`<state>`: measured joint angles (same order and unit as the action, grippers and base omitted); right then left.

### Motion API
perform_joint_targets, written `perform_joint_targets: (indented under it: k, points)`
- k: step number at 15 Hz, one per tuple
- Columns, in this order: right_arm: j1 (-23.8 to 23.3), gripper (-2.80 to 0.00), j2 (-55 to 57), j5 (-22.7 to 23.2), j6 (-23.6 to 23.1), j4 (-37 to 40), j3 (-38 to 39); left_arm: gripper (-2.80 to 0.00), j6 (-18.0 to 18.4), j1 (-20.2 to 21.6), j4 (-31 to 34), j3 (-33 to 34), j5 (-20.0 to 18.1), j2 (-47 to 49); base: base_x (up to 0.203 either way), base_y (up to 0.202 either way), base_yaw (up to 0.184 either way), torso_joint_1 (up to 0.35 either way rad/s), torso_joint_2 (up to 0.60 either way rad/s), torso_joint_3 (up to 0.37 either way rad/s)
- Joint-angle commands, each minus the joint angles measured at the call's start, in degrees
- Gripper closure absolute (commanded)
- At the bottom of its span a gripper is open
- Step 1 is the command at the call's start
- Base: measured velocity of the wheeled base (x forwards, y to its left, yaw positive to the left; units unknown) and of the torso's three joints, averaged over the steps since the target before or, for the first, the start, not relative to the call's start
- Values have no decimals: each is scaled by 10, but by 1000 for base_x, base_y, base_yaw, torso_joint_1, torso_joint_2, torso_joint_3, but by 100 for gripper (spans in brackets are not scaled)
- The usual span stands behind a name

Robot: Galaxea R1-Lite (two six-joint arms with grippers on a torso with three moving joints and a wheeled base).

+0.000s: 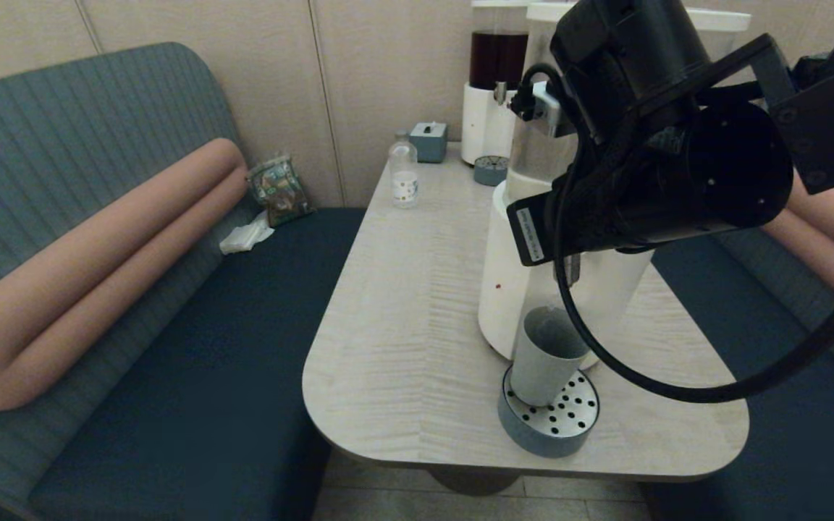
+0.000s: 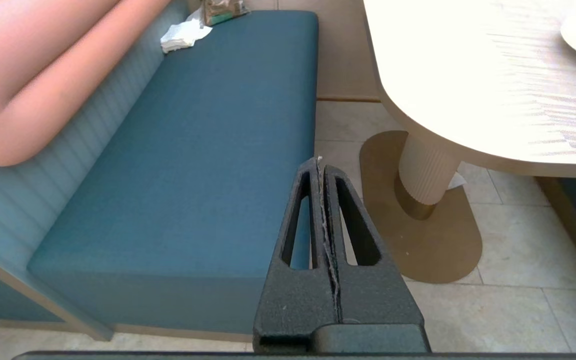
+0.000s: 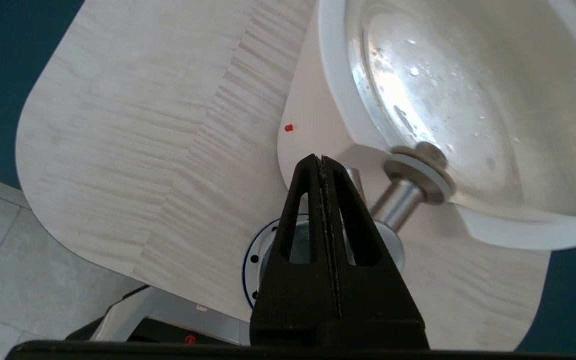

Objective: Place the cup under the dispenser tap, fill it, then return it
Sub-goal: Turn off the faucet

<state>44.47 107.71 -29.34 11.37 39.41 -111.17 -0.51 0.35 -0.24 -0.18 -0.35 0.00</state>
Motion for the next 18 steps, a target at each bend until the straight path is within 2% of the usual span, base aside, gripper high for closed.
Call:
perform_joint_targets:
  k: [1,5,18]
  points:
    - [0,0,9,-2,1,1,-1,0,0,0,0,0,0,1,0,0,0,0,0,0]
    - [-2,0,9,-3,-6,-3,0,0,0,0,0,0,0,1,0,0,0,0,0,0]
    - [-7,0,7,-69,-20,-2,0,0,1,0,0,1,1,1,0,0,0,0,0,0]
